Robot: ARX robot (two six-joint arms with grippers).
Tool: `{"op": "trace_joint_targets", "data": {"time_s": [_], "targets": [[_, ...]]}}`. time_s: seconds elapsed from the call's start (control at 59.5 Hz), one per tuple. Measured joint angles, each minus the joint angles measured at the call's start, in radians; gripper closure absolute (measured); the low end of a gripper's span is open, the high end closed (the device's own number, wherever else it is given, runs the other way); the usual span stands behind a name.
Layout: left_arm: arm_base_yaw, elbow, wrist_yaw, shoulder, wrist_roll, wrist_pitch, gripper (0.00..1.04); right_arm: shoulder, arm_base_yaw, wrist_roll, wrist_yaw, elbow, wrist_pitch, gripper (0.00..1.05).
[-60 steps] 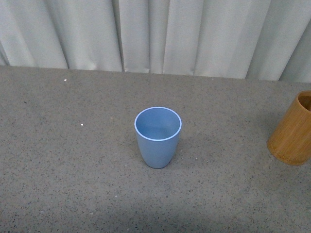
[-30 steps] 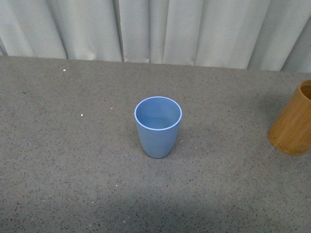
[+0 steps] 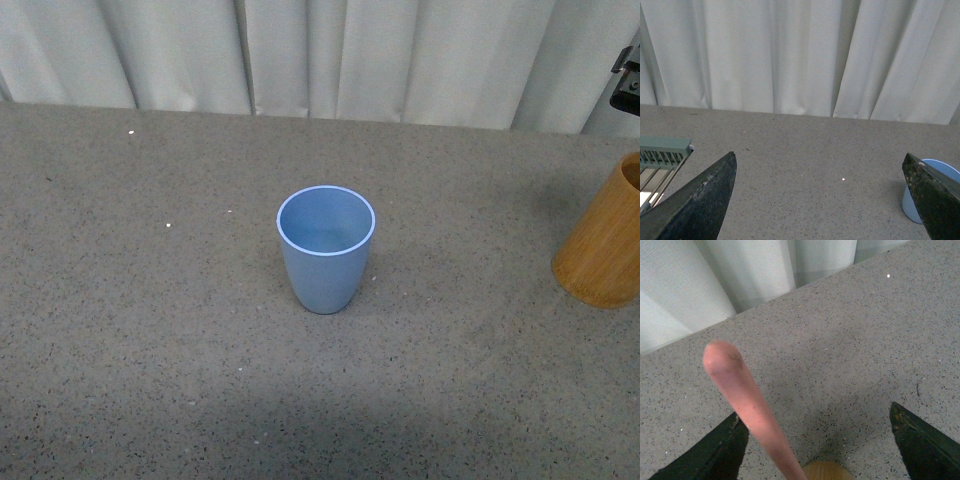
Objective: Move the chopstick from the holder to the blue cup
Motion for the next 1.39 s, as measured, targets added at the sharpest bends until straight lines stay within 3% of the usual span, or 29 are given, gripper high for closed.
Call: {"op": "trace_joint_targets", "data": {"time_s": [0.101, 0.168, 0.252, 0.453, 0.806, 1.394], "targets": [[0.000, 0.000, 0.000, 0.000, 0.000, 0.000, 0.07, 0.008, 0.000, 0.002, 0.005, 0.013, -0.003, 0.47], [0.000, 0.000, 0.000, 0.000, 0.000, 0.000, 0.07, 0.008, 0.000, 0.002, 0.005, 0.014, -0.003, 0.55], [0.000, 0.000, 0.000, 0.000, 0.000, 0.000, 0.07, 0.008, 0.003, 0.003, 0.005, 0.015, 0.003, 0.76], [0.000, 0.000, 0.000, 0.000, 0.000, 0.000, 0.07, 0.008, 0.010, 0.006, 0.003, 0.013, 0.022, 1.03], [0.000, 0.000, 0.000, 0.000, 0.000, 0.000, 0.07, -0.044, 0.019, 0.008, 0.004, -0.039, 0.066, 1.03], [0.000, 0.000, 0.000, 0.000, 0.000, 0.000, 0.07, -0.418, 0.014, -0.095, 0.019, -0.080, 0.047, 1.03]]}}
